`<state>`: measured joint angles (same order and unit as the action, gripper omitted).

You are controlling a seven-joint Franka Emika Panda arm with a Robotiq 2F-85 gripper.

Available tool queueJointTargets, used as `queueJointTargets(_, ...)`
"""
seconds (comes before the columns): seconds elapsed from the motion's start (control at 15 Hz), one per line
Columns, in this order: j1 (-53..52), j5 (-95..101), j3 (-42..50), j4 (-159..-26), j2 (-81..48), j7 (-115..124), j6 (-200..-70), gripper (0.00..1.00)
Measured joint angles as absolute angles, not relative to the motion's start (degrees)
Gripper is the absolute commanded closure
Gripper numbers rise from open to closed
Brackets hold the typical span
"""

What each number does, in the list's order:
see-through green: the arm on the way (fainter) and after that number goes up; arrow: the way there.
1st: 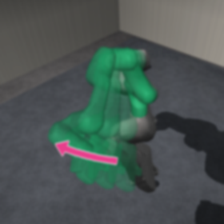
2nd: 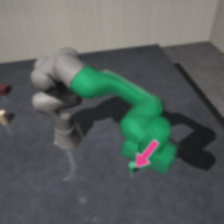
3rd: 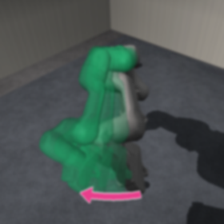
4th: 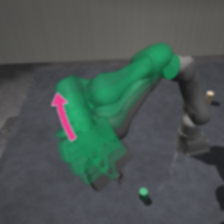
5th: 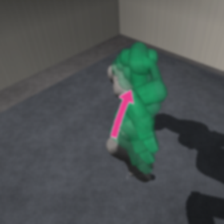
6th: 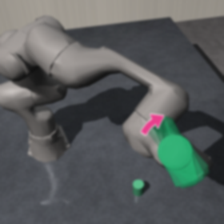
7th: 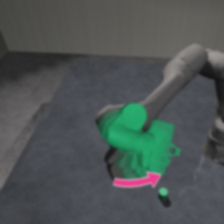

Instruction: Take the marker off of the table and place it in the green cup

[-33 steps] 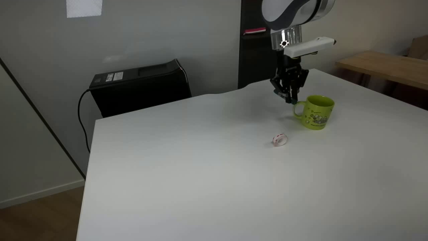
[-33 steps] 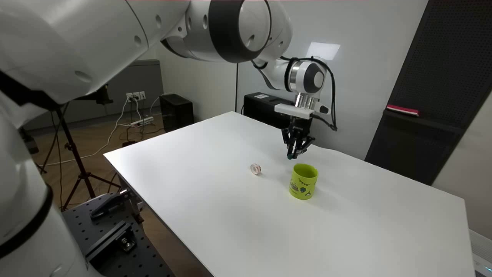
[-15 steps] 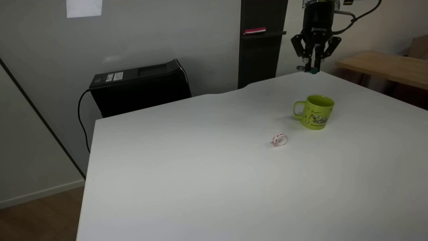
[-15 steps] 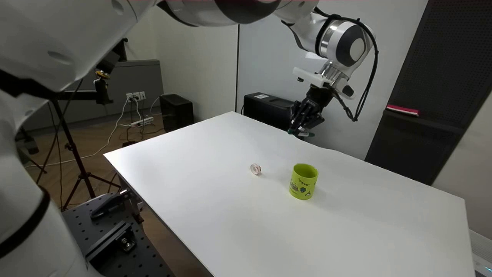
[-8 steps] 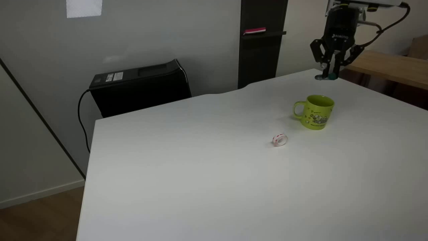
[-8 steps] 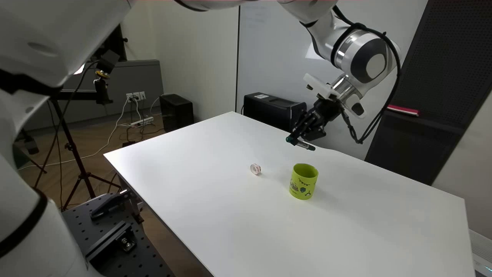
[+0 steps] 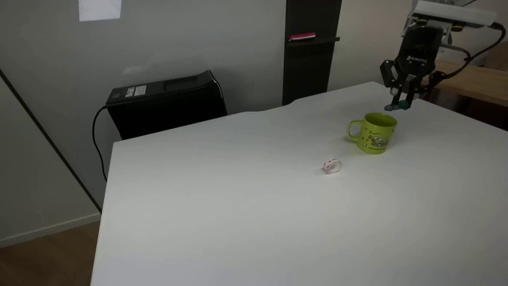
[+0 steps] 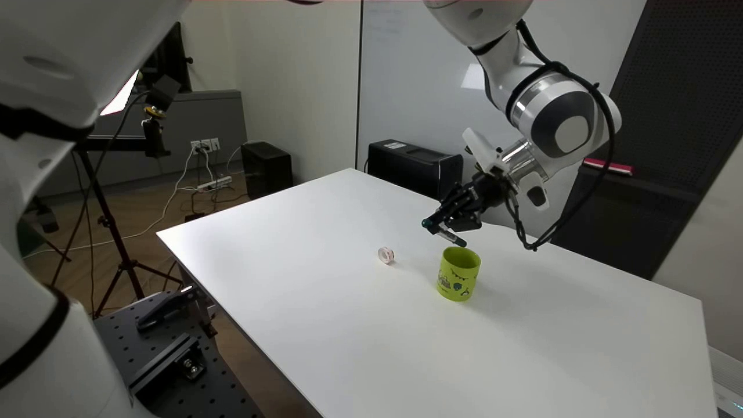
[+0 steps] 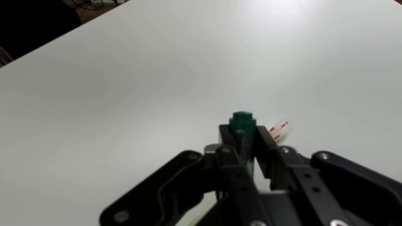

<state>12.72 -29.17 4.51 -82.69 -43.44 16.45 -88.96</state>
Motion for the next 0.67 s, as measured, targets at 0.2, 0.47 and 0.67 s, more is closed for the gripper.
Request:
queueJointTargets(0.2,13.7,-31.1,4.7,-84.0,-43.5,16.3,-89.7,0.94)
queueJointTargets(0.47,15.5,-33.6,4.8,-83.9,-44.4,15.7,-89.8,0.94)
queueJointTargets(0.67,16.8,-35.5,4.8,-82.7,-45.8,15.5,-89.8,0.94)
